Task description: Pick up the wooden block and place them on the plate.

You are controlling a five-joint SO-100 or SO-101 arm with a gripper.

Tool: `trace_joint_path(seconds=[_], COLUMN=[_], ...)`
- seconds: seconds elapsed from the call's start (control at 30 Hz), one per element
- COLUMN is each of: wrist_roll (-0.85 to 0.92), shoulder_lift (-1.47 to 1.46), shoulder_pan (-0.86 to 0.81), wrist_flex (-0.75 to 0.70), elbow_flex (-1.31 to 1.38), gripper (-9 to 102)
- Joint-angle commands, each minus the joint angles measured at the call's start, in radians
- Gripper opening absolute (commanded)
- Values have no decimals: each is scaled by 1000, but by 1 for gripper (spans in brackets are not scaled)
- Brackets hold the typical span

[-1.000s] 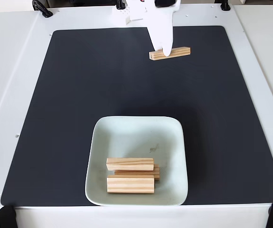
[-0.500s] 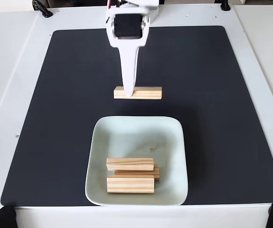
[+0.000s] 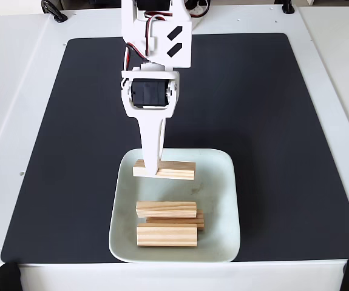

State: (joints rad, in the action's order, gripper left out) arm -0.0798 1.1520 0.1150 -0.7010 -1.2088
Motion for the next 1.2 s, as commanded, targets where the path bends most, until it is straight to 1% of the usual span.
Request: trace_joint_path(seconds=[0.0, 0.37, 0.43, 0.6, 0.67, 0.7, 0.83, 1.0, 1.07, 1.17], wrist_roll=[-2, 5, 0, 6, 6, 6, 6, 6, 6, 2], shoulder_lift=[3, 15, 17, 18, 20, 20, 57, 186, 265, 410], shoulder_pan=[5, 5, 3, 2, 3, 3, 6, 21, 31, 54], wrist_flex=[9, 11, 9, 9, 9, 9, 9, 9, 11, 12], elbow_flex=[78, 63, 63, 61, 61, 61, 38, -94, -169, -298], gripper=[0, 1, 7, 34, 40, 41, 39, 35, 31, 21])
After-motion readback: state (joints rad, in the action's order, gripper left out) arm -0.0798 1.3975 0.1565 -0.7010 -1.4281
